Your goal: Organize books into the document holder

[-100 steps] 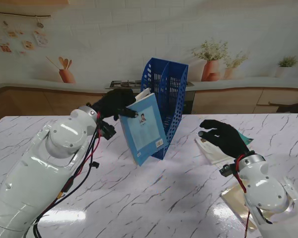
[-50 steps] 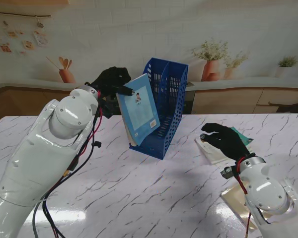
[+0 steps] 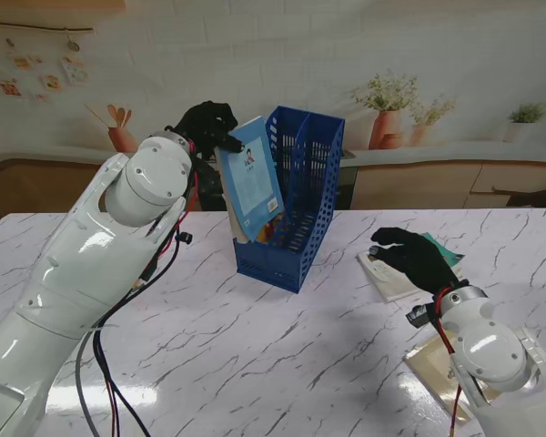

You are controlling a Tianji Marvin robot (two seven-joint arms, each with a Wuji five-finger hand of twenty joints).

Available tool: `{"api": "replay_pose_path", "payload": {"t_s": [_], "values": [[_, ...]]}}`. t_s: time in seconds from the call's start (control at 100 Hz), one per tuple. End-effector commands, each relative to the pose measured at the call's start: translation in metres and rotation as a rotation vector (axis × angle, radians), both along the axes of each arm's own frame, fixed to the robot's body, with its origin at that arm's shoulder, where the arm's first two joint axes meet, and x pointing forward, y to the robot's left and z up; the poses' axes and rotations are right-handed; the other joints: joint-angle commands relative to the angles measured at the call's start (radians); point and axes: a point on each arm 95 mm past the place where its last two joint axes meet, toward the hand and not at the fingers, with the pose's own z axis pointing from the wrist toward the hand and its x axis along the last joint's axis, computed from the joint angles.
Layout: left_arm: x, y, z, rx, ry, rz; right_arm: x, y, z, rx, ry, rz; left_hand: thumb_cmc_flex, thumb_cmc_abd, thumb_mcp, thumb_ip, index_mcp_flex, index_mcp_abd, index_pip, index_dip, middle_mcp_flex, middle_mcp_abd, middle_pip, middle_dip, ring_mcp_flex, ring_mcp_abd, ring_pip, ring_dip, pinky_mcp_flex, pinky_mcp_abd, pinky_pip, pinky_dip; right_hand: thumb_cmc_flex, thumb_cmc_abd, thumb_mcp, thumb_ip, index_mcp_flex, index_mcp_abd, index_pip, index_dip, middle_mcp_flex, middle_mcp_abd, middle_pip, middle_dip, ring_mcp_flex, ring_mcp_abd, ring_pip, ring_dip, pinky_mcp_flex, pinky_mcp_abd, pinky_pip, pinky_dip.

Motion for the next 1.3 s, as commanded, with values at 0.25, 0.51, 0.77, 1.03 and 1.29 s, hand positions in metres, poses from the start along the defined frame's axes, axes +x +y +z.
{"api": "replay_pose_path", "payload": {"t_s": [0.25,0.51,0.77,1.03,1.29], "values": [[0.022,-0.012,0.002,-0.011,-0.053,0.013,-0.002,-0.001,-0.003,0.014,0.015,-0.001,0.115,0.052,0.166,0.078,0.006,-0.026,0.012,0.018,0.030,-0.087,0.025,0.022,0.070,-0.118,-0.005,-0.031,0.022,-0.060,0.111,0.001,0.005,0.030,-0.026,0.038,-0.022,0.005,-0.012,-0.008,-0.034,-0.007,-0.007,-0.003,-0.017,0.000,-0.017,-0.006,-0.020,0.169,-0.002,-0.011],[0.039,-0.017,-0.017,-0.034,-0.099,0.048,-0.001,-0.003,-0.007,0.019,0.035,0.002,0.107,0.043,0.176,0.073,0.011,-0.035,0.015,0.018,0.034,-0.096,0.027,0.020,0.072,-0.125,-0.003,-0.036,0.022,-0.065,0.111,0.001,0.007,0.033,-0.035,0.040,-0.018,0.003,-0.010,-0.007,-0.034,-0.008,-0.007,-0.003,-0.021,0.002,-0.019,-0.007,-0.028,0.168,-0.010,-0.015],[0.048,-0.021,-0.038,-0.080,-0.128,0.069,0.001,-0.001,-0.009,0.023,0.048,0.013,0.100,0.036,0.187,0.065,0.013,-0.044,0.017,0.017,0.036,-0.105,0.029,0.018,0.073,-0.132,-0.002,-0.044,0.022,-0.073,0.111,0.001,0.007,0.027,-0.031,0.041,-0.016,0.000,-0.009,-0.007,-0.033,-0.008,-0.009,-0.003,-0.020,0.002,-0.020,-0.008,-0.034,0.171,-0.017,-0.019],[0.052,-0.019,-0.062,-0.056,-0.192,0.057,0.001,-0.001,-0.010,0.027,0.050,0.016,0.092,0.035,0.192,0.057,0.010,-0.059,0.019,0.023,0.030,-0.120,0.032,0.022,0.072,-0.141,-0.004,-0.053,0.021,-0.079,0.105,-0.001,0.002,0.028,-0.027,0.040,-0.015,-0.001,-0.009,-0.007,-0.032,-0.009,-0.011,-0.003,-0.020,0.002,-0.021,-0.008,-0.034,0.171,-0.018,-0.020],[0.055,-0.020,-0.077,-0.031,-0.227,0.036,0.001,-0.001,-0.012,0.025,0.051,0.013,0.088,0.036,0.192,0.052,0.008,-0.072,0.019,0.030,0.028,-0.129,0.035,0.024,0.071,-0.148,-0.008,-0.058,0.021,-0.091,0.095,-0.004,0.003,0.033,-0.032,0.039,-0.015,0.001,-0.009,-0.008,-0.033,-0.012,-0.010,-0.002,-0.021,-0.001,-0.020,-0.007,-0.033,0.168,-0.017,-0.020]]}}
